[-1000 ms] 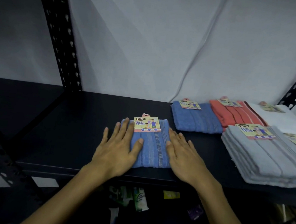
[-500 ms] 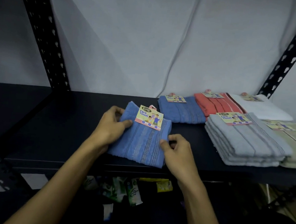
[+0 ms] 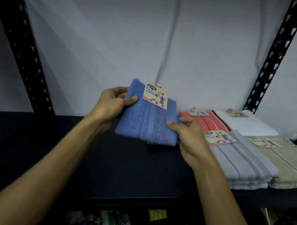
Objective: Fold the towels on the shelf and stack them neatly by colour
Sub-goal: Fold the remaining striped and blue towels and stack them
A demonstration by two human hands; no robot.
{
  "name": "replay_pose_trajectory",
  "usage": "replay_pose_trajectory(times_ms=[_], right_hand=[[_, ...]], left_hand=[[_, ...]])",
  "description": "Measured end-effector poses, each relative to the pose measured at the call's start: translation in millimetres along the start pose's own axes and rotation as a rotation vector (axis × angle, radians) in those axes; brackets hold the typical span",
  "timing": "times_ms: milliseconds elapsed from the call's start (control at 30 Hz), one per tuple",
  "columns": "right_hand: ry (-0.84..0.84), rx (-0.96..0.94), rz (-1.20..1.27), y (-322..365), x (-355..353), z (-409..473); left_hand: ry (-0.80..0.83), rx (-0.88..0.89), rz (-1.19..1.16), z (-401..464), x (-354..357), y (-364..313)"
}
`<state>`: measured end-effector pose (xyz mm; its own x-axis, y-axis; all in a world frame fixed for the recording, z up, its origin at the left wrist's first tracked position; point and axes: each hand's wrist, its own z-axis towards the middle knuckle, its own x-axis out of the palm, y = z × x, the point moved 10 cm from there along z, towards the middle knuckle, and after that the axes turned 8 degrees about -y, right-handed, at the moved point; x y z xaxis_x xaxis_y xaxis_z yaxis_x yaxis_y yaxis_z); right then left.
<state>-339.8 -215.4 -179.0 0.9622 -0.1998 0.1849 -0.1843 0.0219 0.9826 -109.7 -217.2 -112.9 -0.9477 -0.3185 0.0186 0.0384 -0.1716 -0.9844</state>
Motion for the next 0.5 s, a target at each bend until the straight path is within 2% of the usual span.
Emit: replay_pose_trajectory(times_ms=[133, 267, 367, 500], right_hand=[[-0.034, -0.174, -0.395, 46, 0, 54], [-0.023, -0.266, -0.723, 54, 4, 96], [-0.002, -0.231, -0.942, 39, 1, 115], [0.031, -0.189, -1.092, 14, -10, 126]], left_hand=[[-0.115, -0.059, 0.064, 47, 19, 29], [-0.154, -0.149, 0.127, 75, 43, 69], [-0.147, -0.216, 0.196, 81, 55, 98], [-0.115, -0.226, 0.317, 78, 62, 119]])
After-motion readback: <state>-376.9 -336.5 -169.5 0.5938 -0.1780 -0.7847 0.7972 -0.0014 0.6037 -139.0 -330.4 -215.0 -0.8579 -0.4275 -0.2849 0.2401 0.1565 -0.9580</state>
